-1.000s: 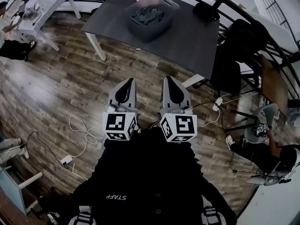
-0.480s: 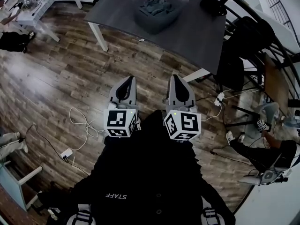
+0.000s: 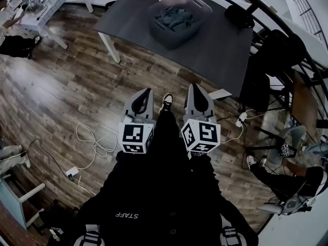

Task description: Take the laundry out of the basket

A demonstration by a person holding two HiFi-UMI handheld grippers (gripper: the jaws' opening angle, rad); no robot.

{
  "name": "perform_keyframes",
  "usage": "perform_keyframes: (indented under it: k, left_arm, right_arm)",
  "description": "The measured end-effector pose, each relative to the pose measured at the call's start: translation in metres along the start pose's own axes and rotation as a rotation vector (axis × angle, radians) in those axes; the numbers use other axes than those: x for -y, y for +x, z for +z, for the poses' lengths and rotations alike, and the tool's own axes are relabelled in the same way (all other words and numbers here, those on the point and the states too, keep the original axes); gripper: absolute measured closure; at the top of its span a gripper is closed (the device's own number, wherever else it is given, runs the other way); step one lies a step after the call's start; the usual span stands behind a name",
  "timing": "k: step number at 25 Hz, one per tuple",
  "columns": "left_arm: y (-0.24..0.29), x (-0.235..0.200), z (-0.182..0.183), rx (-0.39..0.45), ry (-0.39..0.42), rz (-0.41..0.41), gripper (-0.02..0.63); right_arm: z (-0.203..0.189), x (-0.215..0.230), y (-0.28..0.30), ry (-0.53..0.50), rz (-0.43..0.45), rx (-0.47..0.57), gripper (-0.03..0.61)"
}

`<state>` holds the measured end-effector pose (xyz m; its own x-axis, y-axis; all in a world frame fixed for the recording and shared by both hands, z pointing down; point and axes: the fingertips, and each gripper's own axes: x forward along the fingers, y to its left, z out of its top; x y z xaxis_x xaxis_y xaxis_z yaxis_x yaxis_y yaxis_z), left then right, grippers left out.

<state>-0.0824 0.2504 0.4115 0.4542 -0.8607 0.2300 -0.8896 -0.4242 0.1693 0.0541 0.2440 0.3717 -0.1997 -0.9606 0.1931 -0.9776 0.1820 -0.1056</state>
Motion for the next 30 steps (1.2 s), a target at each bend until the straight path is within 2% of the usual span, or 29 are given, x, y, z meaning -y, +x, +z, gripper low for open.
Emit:
perform_keyframes:
  k: [4, 12, 17, 23, 30]
  left_arm:
    - [0.056, -0.018, 0.018, 0.017, 0.001, 0.016, 0.615]
    - [0.186, -0.039, 0.079, 0.034, 0.000, 0.028, 0.615]
    - [0.253, -0.041, 0.087, -0.016, -0.003, 0.017, 0.615]
    - [0.322, -0.048, 0.099, -0.007, -0.015, 0.029, 0.615]
    - [0.360, -0.065, 0.109, -0.030, -0.042, 0.057, 0.615]
  right_arm:
    - [0.011, 0.022, 0.060, 0.010, 0.021, 0.018, 0.563]
    - [0.056, 0.079, 0.177, 0.032, 0.061, 0.029, 0.563]
    - [0.063, 0.109, 0.234, 0.051, 0.080, -0.003, 0.563]
    - [0.065, 0.139, 0.288, 0.056, 0.111, -0.026, 0.563]
    - [0.068, 0.148, 0.331, 0.058, 0.141, -0.077, 0.563]
